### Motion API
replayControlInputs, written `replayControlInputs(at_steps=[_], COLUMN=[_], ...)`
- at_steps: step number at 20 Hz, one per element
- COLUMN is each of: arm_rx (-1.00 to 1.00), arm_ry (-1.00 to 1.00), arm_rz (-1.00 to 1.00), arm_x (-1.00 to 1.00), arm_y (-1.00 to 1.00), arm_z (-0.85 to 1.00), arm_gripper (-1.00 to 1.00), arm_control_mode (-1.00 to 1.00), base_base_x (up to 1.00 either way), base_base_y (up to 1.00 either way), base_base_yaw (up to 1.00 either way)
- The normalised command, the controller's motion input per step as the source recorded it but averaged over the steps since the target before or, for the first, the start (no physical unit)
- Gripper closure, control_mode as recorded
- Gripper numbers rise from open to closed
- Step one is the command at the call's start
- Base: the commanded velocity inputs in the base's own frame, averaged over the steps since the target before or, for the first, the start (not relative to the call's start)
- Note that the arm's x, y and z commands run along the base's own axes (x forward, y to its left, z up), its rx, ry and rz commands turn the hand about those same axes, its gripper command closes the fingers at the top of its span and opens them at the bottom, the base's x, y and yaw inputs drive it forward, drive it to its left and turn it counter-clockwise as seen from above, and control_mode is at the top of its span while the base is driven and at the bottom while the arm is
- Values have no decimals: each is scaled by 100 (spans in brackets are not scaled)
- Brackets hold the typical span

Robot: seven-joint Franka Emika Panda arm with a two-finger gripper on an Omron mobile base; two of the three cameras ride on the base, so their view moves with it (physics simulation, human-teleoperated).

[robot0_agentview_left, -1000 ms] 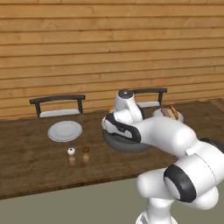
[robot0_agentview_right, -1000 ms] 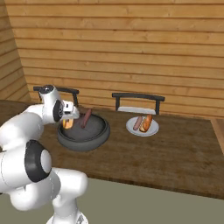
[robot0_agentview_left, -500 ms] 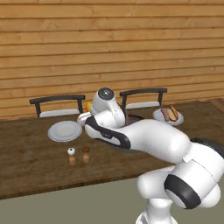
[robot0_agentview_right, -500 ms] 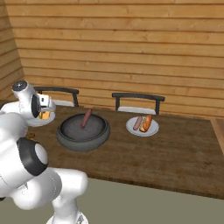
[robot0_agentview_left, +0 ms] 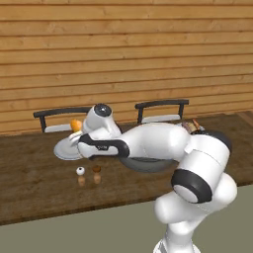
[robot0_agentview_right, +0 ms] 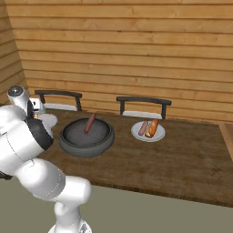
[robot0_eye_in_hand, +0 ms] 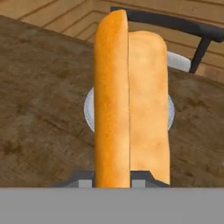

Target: Place one bun and one sausage from the bowl on each plate.

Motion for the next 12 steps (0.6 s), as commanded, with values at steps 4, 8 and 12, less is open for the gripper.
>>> replayControlInputs(at_steps=[4, 8, 12], arm_rx=[-4, -22, -16], arm_ry=[20, 37, 20], arm_rz=[0, -2, 0], arm_x=[62, 29, 5], arm_y=[39, 44, 22], arm_z=[-14, -21, -17], arm_gripper=[100, 100, 100], arm_control_mode=[-100, -100, -100], base_base_x=[0, 0, 0], base_base_y=[0, 0, 0], base_base_yaw=[0, 0, 0])
